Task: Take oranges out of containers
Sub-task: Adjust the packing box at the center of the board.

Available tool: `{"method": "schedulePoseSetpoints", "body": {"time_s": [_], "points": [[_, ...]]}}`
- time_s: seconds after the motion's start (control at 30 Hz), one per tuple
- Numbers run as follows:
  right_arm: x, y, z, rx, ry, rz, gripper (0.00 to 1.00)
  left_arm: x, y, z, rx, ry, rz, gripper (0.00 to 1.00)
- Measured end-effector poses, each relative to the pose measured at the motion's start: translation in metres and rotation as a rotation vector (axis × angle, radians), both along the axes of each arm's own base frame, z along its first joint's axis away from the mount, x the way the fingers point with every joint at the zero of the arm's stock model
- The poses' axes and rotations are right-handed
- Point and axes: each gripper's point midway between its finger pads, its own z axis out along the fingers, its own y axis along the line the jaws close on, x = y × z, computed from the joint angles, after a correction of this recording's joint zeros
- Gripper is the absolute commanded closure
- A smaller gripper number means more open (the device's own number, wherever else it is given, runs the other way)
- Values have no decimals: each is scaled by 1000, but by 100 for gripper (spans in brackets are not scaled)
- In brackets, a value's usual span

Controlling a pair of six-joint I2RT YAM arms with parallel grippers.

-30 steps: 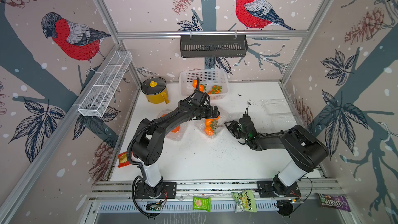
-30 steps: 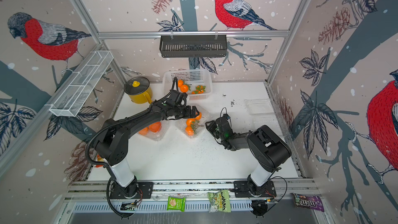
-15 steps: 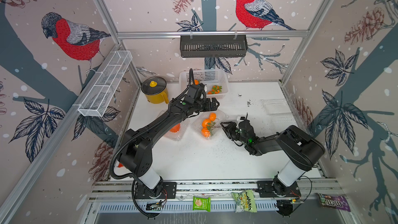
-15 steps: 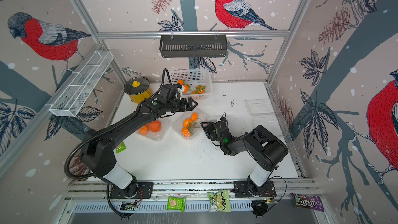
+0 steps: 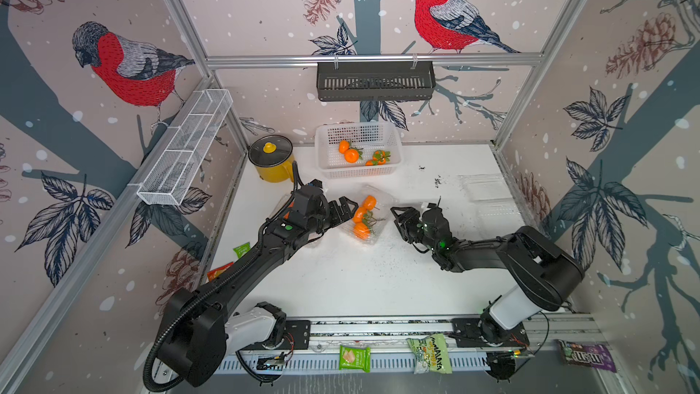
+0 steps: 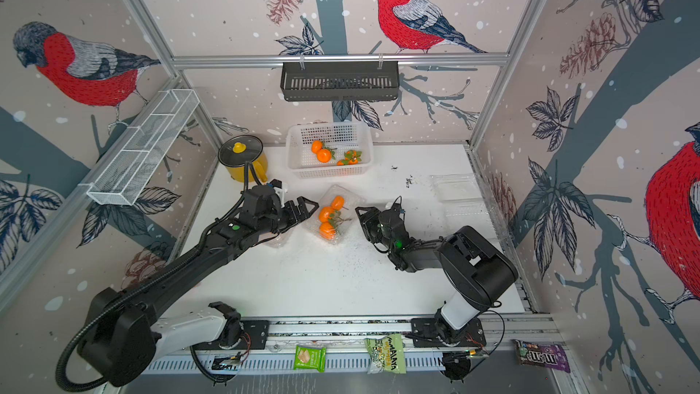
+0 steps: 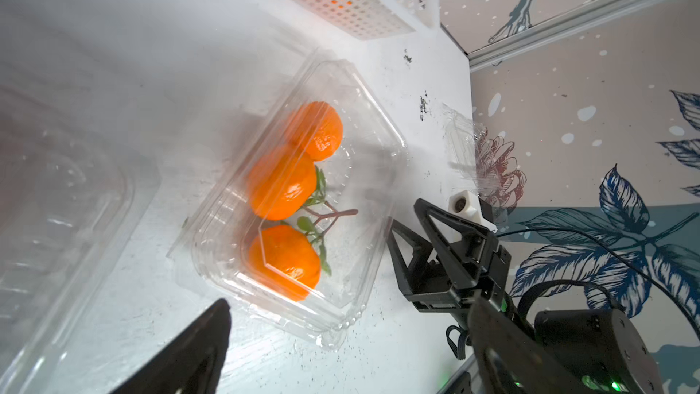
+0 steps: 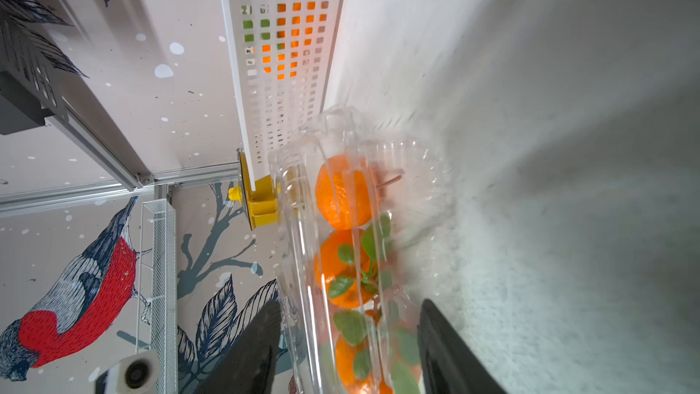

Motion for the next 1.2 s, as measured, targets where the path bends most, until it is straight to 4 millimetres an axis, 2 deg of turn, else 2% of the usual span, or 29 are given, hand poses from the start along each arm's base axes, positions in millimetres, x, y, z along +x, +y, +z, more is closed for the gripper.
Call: {"method": "schedulePoseSetpoints", "body": {"time_s": [0.07,0.17,0.27,0.37,0.47,0.57,0.63,0.8,0.9,1.03,1.2], "points": [[-3,-2,1,-17,-7,7,35,-2,-7,-7,-37,46,-14,3],[-5,-5,12,-60,-41,26,23,1,-18,-12,-94,84,-31,3],[0,-9,45,-141,-137,42,1,-1,-22,-17,-119,112,-38,3],[17,-21,72,-262,-240,40,0,-1,-21,-14,-126,109,-34,3],[51,-31,80,-465,-295,74,0,-3,-20,-15,-124,111,-33,3],[85,-28,73,-647,-319,175,0,-7,-17,-24,-112,138,-29,3],[96,-22,60,-749,-323,273,0,-10,-16,-32,-103,158,-26,3],[108,7,38,-866,-370,494,0,-15,-10,-44,-96,189,-8,3],[118,28,29,-905,-408,584,0,-19,-5,-60,-89,233,14,3],[115,49,12,-895,-433,695,0,-11,-5,-71,-77,258,30,3],[102,50,3,-845,-425,740,0,17,-14,-71,-77,250,32,3]]}}
